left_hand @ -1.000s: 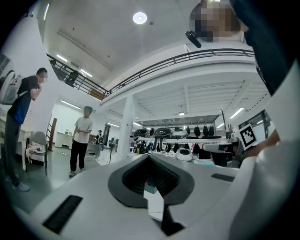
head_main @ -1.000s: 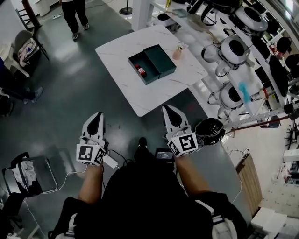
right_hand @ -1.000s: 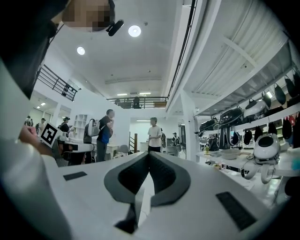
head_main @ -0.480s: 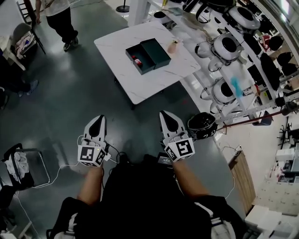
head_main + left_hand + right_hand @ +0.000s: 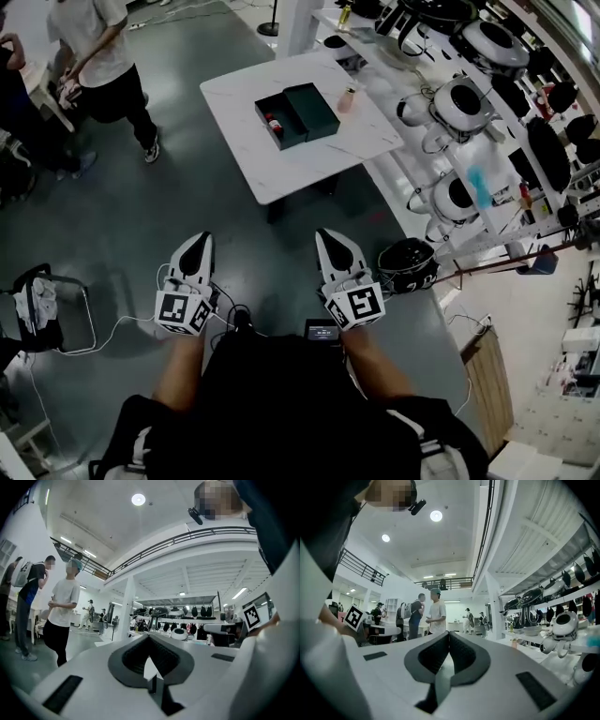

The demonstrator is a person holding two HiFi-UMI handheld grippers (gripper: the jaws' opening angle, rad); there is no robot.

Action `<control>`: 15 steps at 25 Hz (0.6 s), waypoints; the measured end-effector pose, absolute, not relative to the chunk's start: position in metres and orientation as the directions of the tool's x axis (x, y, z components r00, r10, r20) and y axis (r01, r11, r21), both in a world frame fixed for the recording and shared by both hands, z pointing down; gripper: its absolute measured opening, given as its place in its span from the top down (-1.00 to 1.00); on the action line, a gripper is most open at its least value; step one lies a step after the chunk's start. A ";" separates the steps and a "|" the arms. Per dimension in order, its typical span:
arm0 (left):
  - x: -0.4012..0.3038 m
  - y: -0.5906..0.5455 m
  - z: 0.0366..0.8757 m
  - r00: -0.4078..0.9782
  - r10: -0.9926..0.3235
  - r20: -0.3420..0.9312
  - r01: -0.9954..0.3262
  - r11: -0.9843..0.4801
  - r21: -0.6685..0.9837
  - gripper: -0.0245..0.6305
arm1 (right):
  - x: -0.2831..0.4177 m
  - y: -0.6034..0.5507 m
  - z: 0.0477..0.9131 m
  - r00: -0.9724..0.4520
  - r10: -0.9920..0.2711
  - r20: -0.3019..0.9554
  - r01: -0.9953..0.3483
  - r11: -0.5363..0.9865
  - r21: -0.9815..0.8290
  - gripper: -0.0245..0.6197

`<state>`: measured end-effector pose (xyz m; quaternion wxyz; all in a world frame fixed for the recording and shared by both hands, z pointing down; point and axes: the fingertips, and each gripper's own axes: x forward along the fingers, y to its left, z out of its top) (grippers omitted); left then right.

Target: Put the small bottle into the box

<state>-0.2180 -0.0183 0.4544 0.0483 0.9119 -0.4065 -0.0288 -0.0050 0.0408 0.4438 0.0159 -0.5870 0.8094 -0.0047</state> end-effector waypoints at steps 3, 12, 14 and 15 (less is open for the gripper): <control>-0.210 0.008 0.456 0.660 -0.752 -0.005 -0.745 -0.655 0.125 0.88 | 0.011 0.066 0.453 -0.314 -0.949 -0.016 -0.948 0.314 -0.059 0.83; -0.182 0.078 0.475 0.642 -0.765 0.057 -0.765 -0.632 0.125 0.88 | 0.038 0.126 0.488 -0.363 -0.932 0.019 -0.926 0.358 -0.121 0.83; -0.177 0.087 0.478 0.644 -0.762 0.069 -0.763 -0.635 0.120 0.88 | 0.040 0.130 0.491 -0.368 -0.930 0.023 -0.923 0.362 -0.128 0.83; -0.177 0.090 0.480 0.646 -0.760 0.073 -0.762 -0.636 0.118 0.88 | 0.039 0.133 0.492 -0.370 -0.929 0.022 -0.923 0.364 -0.126 0.83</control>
